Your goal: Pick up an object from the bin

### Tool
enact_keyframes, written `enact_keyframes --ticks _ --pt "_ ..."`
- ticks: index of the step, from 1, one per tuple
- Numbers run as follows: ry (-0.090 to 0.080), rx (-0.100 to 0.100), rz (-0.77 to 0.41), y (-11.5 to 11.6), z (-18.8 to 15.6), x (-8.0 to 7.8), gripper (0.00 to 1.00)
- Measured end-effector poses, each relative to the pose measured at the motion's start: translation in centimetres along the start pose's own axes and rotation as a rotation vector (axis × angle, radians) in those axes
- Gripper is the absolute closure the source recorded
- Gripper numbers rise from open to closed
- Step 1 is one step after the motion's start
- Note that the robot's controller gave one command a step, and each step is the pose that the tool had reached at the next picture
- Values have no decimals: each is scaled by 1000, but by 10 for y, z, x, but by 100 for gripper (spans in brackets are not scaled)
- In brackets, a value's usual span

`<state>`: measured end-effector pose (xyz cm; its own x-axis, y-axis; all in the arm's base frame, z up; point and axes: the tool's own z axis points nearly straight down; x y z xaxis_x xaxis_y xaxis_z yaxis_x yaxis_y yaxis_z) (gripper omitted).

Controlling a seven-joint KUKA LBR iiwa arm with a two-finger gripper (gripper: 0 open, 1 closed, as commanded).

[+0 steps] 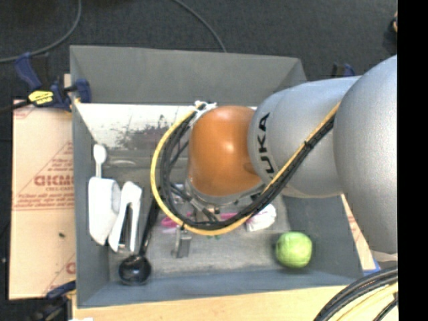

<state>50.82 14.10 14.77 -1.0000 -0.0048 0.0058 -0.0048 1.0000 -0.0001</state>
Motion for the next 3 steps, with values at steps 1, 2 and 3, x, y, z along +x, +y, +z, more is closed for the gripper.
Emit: enact_keyframes --ticks 1,2,3 --pt "-8 -1 6 -1 -5 -2 0" --pt "1 3 -170 -96 80 -33 0" --pt "-12 -3 -57 -53 77 -40 0"
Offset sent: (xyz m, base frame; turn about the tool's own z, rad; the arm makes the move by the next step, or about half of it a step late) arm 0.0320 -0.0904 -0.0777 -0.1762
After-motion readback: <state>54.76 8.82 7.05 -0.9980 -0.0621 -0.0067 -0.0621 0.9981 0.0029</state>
